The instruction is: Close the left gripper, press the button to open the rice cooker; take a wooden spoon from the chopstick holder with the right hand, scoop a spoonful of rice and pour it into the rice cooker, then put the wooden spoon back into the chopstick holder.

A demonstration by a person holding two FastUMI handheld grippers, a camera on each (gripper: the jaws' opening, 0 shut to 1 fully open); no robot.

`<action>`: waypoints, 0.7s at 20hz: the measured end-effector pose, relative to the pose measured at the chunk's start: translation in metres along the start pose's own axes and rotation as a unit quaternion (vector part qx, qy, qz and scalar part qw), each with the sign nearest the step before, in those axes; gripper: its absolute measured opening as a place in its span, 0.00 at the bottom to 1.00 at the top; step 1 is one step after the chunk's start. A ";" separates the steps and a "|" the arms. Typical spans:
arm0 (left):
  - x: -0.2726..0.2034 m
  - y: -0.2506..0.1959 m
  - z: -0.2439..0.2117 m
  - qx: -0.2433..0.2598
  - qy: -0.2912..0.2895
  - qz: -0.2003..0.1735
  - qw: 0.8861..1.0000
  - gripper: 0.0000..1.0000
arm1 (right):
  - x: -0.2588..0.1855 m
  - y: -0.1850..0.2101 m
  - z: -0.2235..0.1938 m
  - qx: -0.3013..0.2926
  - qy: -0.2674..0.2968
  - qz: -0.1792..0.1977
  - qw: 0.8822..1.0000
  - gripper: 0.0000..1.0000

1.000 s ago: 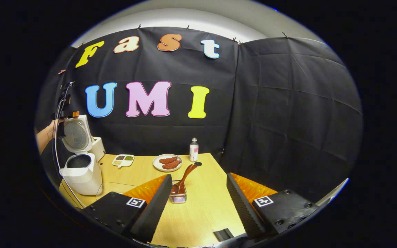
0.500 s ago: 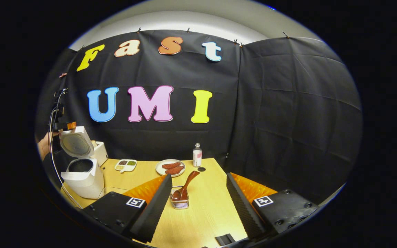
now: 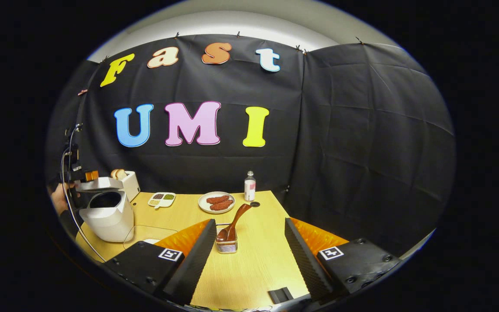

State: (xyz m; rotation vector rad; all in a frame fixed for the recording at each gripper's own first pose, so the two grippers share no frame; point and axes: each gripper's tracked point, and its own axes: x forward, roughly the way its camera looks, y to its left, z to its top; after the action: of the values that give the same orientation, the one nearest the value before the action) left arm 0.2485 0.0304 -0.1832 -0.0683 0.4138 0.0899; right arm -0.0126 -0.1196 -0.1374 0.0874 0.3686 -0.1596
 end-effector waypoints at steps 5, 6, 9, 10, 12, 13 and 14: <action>-0.003 -0.002 -0.030 0.015 0.017 -0.001 1.000 0.99 | -0.011 -0.003 -0.001 -0.008 -0.003 0.004 1.000 0.98; -0.004 -0.002 -0.034 0.013 0.021 -0.001 1.000 0.98 | -0.014 -0.004 -0.001 -0.008 -0.003 0.003 1.000 0.98; -0.004 -0.005 -0.049 0.020 0.034 0.000 0.999 0.99 | -0.022 -0.006 -0.003 -0.002 -0.003 0.004 1.000 0.98; -0.003 -0.005 -0.054 0.025 0.037 0.001 0.999 0.99 | -0.024 -0.007 -0.004 -0.004 -0.003 0.003 1.000 0.98; -0.002 -0.004 -0.067 0.026 0.048 0.002 0.998 0.99 | -0.029 -0.010 -0.005 -0.002 -0.003 0.001 1.000 0.98; -0.002 -0.004 -0.073 0.026 0.055 0.002 0.998 0.99 | -0.031 -0.012 -0.006 -0.002 -0.003 0.000 1.000 0.98; -0.003 -0.004 -0.076 0.027 0.059 0.002 0.998 0.99 | -0.033 -0.014 -0.007 -0.001 -0.002 -0.001 1.000 0.98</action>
State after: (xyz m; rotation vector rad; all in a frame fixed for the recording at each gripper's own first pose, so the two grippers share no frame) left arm 0.2156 0.0200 -0.2516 -0.0199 0.5332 0.0799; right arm -0.0482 -0.1276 -0.1324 0.0858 0.3654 -0.1610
